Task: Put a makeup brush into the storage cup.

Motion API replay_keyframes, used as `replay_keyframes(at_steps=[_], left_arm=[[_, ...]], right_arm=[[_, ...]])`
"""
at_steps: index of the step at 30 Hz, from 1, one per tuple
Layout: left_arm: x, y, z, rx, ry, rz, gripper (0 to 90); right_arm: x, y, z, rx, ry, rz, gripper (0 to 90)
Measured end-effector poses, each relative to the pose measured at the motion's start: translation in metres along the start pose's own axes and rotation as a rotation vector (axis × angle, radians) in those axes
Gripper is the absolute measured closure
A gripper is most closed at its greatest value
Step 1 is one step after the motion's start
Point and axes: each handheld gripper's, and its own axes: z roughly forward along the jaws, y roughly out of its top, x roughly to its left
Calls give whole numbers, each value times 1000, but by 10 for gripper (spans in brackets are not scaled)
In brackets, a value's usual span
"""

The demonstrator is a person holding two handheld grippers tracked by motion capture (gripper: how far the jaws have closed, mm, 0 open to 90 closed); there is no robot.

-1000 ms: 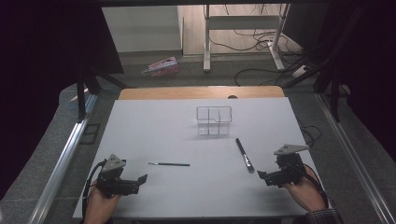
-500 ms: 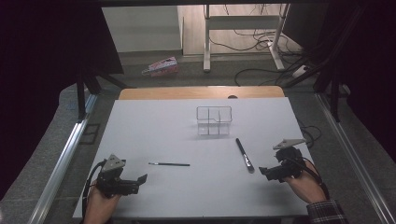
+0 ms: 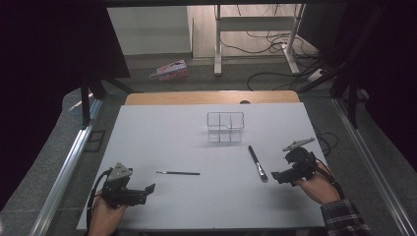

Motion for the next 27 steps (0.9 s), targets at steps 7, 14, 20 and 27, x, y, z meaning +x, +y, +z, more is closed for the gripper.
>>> replay_keyframes(at_steps=[7,14,20,27], left_arm=[[0,0,0,5,3,-1,12],[0,0,0,5,3,2,12],[0,0,0,4,3,3,12],[0,-1,0,4,3,5,12]], right_arm=[[2,8,4,20,10,-4,10],[2,21,11,27,32,12,12],[3,29,16,34,48,21,12],[8,41,23,41,58,20,34]])
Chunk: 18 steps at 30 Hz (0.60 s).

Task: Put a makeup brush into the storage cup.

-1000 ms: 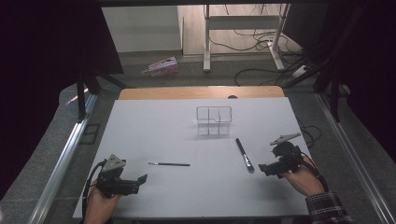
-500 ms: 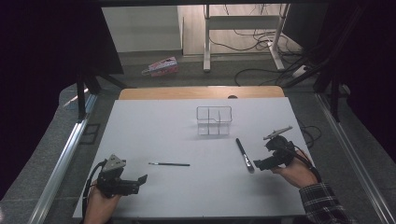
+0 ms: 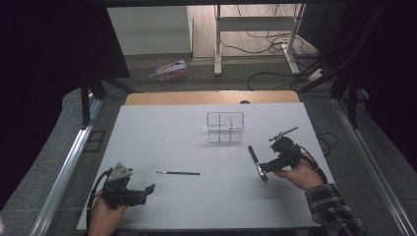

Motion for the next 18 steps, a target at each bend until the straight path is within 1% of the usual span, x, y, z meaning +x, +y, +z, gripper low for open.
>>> replay_keyframes(at_steps=[6,14,15,18], left_arm=[[0,0,0,-2,-2,1,12],[0,0,0,2,-1,3,12],[-1,0,0,1,0,1,12],[-1,0,0,-1,-2,3,13]], right_arm=[[3,10,6,6,4,2,72],[7,17,12,14,2,-9,114],[9,20,14,17,9,-16,144],[12,24,17,16,9,-19,160]])
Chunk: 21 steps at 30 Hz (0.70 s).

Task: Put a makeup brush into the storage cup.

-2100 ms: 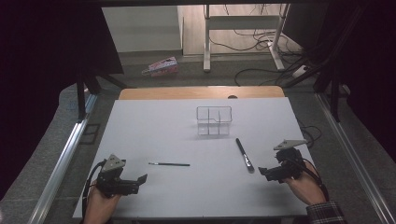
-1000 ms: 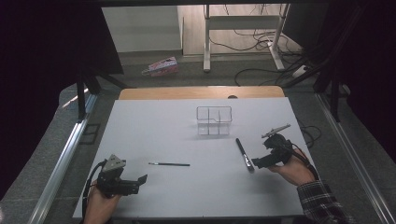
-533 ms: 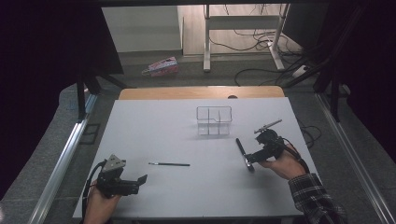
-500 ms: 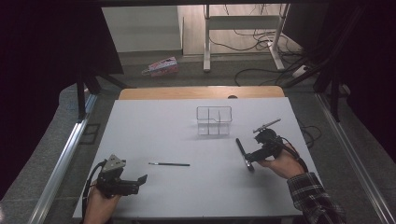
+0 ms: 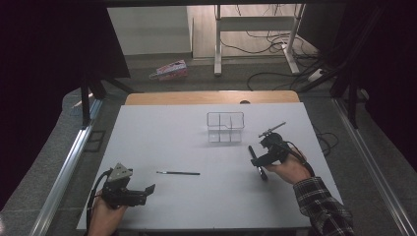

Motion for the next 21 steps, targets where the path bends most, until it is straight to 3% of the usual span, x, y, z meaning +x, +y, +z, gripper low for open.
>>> replay_keyframes(at_steps=[11,21], left_arm=[[-1,0,-1,0,-2,15,13],[-1,0,-1,-1,-5,16,13]], right_arm=[[9,14,9,13,-10,-14,192],[6,12,19,37,-18,-5,258]])
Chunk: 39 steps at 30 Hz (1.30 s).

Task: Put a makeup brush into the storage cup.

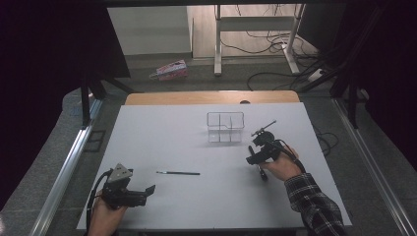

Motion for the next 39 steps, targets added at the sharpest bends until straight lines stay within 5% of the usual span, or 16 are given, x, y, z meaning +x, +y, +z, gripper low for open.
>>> replay_keyframes(at_steps=[19,29,39], left_arm=[[0,-1,0,1,1,-2,13],[0,-1,-1,0,3,-3,13],[-2,0,1,6,8,-13,9]], right_arm=[[-2,-10,20,82,-21,-10,363],[-5,-7,16,134,-6,-19,786],[-6,-7,12,115,20,-83,794]])
